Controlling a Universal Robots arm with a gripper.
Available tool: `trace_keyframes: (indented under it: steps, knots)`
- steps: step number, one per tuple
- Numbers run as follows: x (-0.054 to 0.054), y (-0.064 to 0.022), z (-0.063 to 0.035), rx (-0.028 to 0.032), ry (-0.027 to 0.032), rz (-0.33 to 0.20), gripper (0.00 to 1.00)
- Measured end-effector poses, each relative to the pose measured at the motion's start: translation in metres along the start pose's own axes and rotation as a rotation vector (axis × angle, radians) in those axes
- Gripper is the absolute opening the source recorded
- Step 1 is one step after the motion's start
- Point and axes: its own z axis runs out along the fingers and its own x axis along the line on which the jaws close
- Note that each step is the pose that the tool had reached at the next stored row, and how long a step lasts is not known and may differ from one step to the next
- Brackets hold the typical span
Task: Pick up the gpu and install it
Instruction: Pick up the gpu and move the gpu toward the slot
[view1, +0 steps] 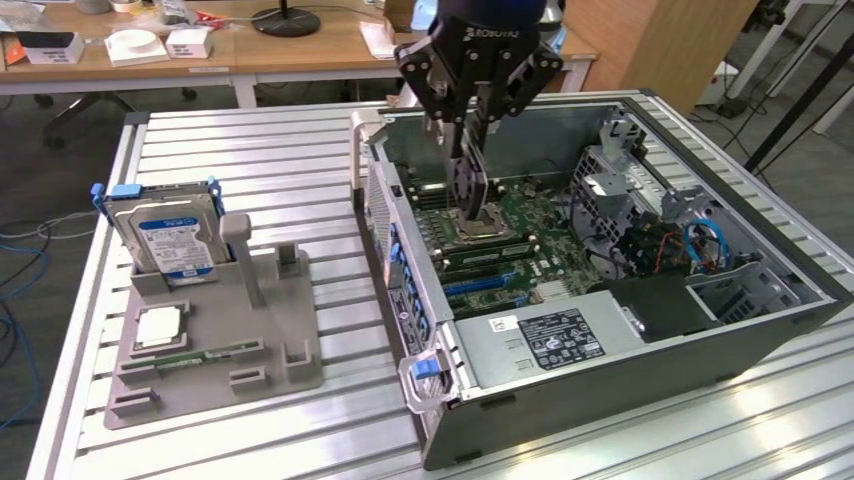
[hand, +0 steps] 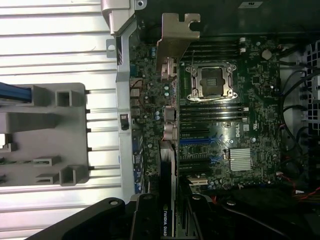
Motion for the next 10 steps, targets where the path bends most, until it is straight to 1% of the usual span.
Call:
trace_keyframes:
  steps: [10]
  knots:
    - [-0.0027, 0.0002, 0.0001, 0.0000, -0.0001, 0.000, 0.26]
